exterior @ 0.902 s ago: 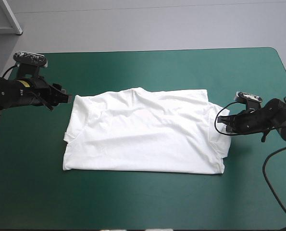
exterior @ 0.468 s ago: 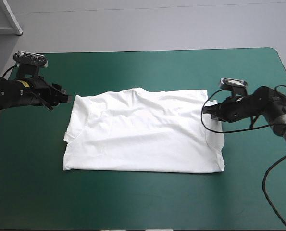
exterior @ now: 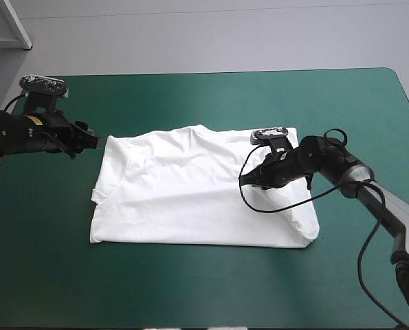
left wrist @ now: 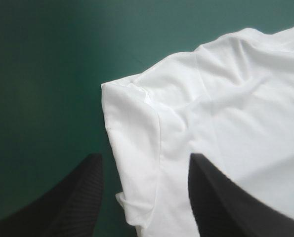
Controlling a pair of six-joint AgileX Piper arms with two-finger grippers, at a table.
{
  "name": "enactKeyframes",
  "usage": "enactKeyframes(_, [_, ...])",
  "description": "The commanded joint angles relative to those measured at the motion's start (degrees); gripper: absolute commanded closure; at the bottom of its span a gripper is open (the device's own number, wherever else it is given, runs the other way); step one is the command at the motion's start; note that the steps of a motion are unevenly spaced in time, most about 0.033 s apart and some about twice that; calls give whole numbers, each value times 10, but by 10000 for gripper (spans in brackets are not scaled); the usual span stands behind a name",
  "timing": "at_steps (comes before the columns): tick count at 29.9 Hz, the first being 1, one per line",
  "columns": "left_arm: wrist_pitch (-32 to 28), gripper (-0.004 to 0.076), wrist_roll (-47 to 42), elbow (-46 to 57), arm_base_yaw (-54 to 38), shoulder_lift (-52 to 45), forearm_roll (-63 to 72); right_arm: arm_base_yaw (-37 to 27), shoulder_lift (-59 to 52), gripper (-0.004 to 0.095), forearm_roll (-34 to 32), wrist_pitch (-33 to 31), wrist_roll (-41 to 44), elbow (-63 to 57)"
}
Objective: Fold the cloth
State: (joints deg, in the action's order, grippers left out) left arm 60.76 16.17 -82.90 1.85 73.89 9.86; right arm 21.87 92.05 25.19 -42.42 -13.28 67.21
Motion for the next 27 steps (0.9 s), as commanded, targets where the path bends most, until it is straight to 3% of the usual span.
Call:
enactKeyframes(1, [-23, 343, -4, -18, 1, -16, 7, 1, -14, 480, 5, 31, 0, 18])
enactKeyframes(3, [-23, 343, -2, -18, 1, -16, 7, 1, -14, 282, -1, 38, 0, 19])
enactKeyframes(5, [-21, 343, -2, -18, 1, -16, 7, 1, -19, 194, -8, 37, 11, 22])
enactKeyframes(10, [7, 343, -2, -18, 1, -16, 7, 1, -58, 281, -45, -32, 30, 46])
enactKeyframes(16, [79, 343, -4, -18, 1, -16, 7, 1, -109, 379, -76, -249, 49, 41])
enactKeyframes(19, [129, 343, -4, -17, 1, -16, 7, 2, -158, 397, -74, -252, 82, 0])
enactKeyframes(27, [128, 343, -24, 78, 1, -18, 9, 2, -314, 399, -130, -252, 125, -91])
